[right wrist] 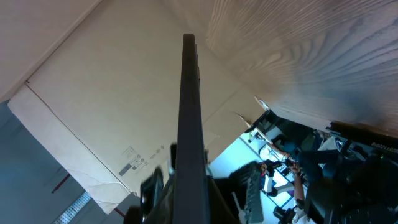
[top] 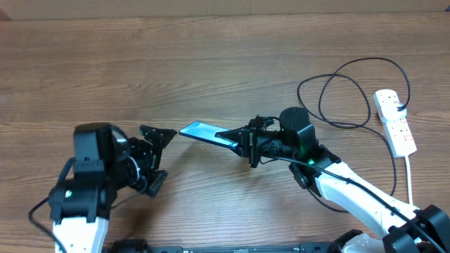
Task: Plug charger to phone and switch on socket
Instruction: 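Move the left gripper to the phone's bottom end and grasp it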
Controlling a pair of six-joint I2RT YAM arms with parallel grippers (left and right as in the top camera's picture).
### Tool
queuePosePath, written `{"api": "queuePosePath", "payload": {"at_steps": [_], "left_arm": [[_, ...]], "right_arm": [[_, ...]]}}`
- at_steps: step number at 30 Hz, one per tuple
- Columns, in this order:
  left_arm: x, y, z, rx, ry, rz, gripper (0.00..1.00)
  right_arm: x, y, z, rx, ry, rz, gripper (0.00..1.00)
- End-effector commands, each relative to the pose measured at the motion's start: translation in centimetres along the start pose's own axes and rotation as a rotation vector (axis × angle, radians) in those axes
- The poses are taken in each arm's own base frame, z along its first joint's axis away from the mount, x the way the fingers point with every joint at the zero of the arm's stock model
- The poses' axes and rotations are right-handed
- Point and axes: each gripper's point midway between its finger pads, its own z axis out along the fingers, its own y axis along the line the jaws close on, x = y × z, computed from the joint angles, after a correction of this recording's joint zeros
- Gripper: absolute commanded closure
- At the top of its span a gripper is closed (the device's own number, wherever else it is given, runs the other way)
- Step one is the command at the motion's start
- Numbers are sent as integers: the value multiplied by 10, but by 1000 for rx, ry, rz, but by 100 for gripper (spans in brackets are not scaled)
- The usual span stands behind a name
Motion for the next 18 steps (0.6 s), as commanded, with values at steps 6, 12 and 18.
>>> {"api": "queuePosePath", "payload": {"at_steps": [6, 12, 18], "left_arm": [[18, -20, 36, 18, 170, -37, 7], [23, -40, 53, 59, 172, -1, 9], [24, -34, 64, 15, 174, -27, 18]], "right_arm": [[14, 8, 7, -22, 11, -48, 96], [17, 5, 11, -17, 11, -56, 96], [19, 5, 11, -15, 19, -59, 96]]}}
